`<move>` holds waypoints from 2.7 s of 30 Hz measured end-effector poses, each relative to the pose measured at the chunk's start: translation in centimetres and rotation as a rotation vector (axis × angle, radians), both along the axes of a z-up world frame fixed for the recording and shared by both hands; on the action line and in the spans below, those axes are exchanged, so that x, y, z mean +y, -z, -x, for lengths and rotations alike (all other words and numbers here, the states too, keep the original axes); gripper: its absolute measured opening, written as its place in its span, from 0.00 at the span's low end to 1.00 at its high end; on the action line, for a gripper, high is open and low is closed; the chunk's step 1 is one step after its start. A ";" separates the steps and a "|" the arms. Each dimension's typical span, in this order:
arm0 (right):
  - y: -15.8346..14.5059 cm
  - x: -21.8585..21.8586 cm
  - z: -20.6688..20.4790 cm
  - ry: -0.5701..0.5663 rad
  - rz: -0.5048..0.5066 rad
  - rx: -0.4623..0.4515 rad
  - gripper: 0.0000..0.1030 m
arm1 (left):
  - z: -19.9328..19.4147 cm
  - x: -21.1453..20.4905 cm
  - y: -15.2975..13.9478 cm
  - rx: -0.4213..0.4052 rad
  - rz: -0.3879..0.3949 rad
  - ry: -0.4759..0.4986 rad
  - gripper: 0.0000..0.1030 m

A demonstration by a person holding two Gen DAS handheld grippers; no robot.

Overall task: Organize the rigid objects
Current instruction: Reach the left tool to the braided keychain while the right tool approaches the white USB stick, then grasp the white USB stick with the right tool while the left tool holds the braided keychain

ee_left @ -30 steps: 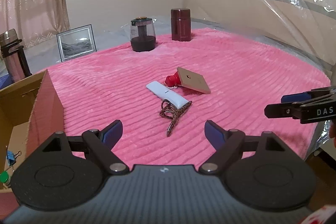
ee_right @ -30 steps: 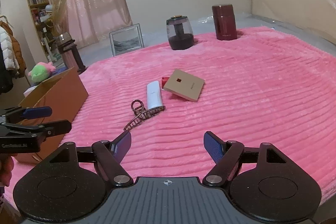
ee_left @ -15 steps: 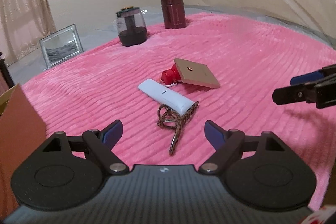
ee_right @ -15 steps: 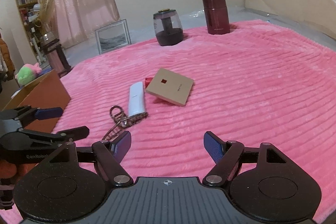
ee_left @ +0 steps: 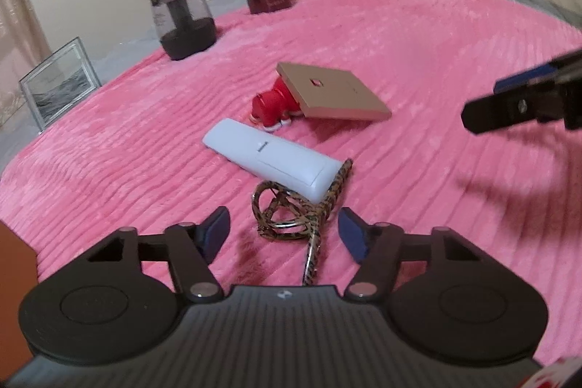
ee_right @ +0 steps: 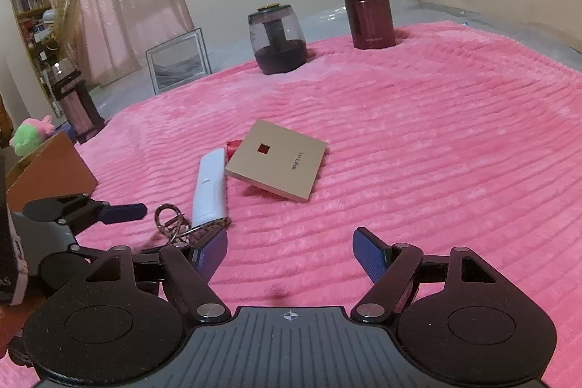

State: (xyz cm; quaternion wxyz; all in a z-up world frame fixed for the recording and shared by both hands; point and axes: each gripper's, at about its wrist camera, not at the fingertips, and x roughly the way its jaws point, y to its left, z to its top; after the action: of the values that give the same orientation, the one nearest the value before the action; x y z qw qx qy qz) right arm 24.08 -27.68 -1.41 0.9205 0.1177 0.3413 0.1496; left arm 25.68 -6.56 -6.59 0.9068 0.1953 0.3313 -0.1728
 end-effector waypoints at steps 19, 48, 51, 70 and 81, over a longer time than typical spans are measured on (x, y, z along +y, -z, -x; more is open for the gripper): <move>1.1 2.5 -1.0 -0.063 0.010 0.011 0.71 | 2.2 2.6 -0.6 0.032 0.141 -0.137 0.33; 4.0 15.6 -8.7 -0.211 0.058 0.056 0.54 | 5.8 9.4 -0.9 -0.060 0.298 -0.636 0.33; 4.0 16.5 -8.7 -0.233 0.134 0.041 0.47 | 5.8 9.5 -0.7 -0.049 0.306 -0.632 0.33; 3.4 8.4 2.7 -0.268 0.319 -0.068 0.41 | 9.4 6.6 -0.8 -0.012 0.306 -0.516 0.33; 5.1 9.7 -0.1 -0.247 0.276 -0.070 0.41 | 8.9 6.9 -0.2 -0.019 0.326 -0.487 0.34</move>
State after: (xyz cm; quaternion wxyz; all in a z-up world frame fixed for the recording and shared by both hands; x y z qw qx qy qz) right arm 24.22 -17.98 -6.55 0.9139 -0.0579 0.3380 0.2172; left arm 16.81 0.31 -6.38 0.9440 -0.0366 0.3278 0.0009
